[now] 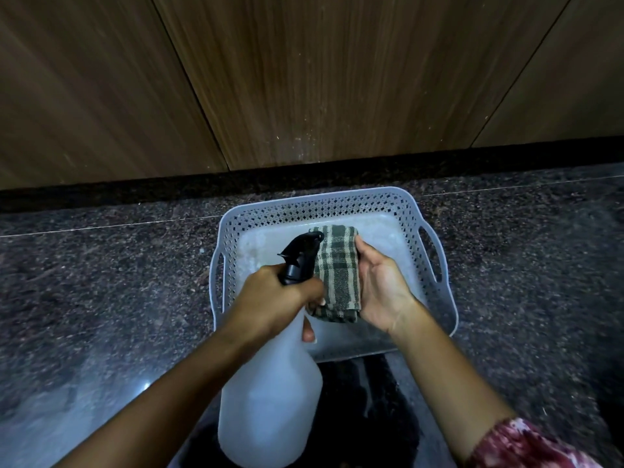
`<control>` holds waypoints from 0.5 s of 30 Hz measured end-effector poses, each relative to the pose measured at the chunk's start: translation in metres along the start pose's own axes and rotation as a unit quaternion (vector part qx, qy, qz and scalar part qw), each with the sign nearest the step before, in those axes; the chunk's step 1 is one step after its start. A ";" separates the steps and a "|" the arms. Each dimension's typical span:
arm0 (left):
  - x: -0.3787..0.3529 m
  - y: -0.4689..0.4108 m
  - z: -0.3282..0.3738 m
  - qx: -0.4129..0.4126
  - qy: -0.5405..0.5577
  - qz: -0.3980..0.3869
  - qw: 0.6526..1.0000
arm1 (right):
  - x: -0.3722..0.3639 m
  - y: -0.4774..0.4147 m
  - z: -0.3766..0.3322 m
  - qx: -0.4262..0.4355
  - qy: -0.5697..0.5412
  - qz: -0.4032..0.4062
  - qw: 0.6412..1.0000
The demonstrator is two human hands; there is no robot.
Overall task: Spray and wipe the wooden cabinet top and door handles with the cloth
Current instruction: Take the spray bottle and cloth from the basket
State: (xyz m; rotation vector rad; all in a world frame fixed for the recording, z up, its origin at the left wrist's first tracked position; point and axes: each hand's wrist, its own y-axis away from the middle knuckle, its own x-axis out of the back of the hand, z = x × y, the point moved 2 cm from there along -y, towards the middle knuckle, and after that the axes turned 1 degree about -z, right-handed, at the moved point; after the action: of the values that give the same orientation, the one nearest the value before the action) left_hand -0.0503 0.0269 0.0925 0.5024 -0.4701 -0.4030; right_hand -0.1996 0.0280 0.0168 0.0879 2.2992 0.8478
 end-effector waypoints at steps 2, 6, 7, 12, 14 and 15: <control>-0.004 0.001 0.001 0.008 -0.006 -0.011 1.000 | 0.001 -0.001 -0.001 0.001 -0.001 0.007 1.000; -0.005 -0.001 -0.002 0.032 -0.012 0.026 0.999 | 0.001 0.001 -0.003 0.002 -0.004 0.006 1.000; -0.004 -0.002 -0.004 0.040 -0.004 0.030 0.999 | 0.002 0.001 -0.003 0.001 -0.009 0.004 1.000; -0.006 0.002 -0.003 0.053 0.063 -0.018 0.996 | 0.004 0.000 0.000 0.005 0.000 0.013 1.000; -0.008 0.003 -0.003 0.040 0.073 -0.028 0.996 | 0.004 0.001 0.002 0.003 0.005 0.016 1.000; -0.009 0.004 -0.002 0.032 0.075 -0.032 0.996 | 0.003 0.001 0.002 0.002 0.007 0.015 1.000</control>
State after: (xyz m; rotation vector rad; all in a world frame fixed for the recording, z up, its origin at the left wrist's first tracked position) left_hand -0.0558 0.0350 0.0897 0.6073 -0.3227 -0.4097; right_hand -0.2010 0.0311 0.0147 0.1188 2.3172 0.8627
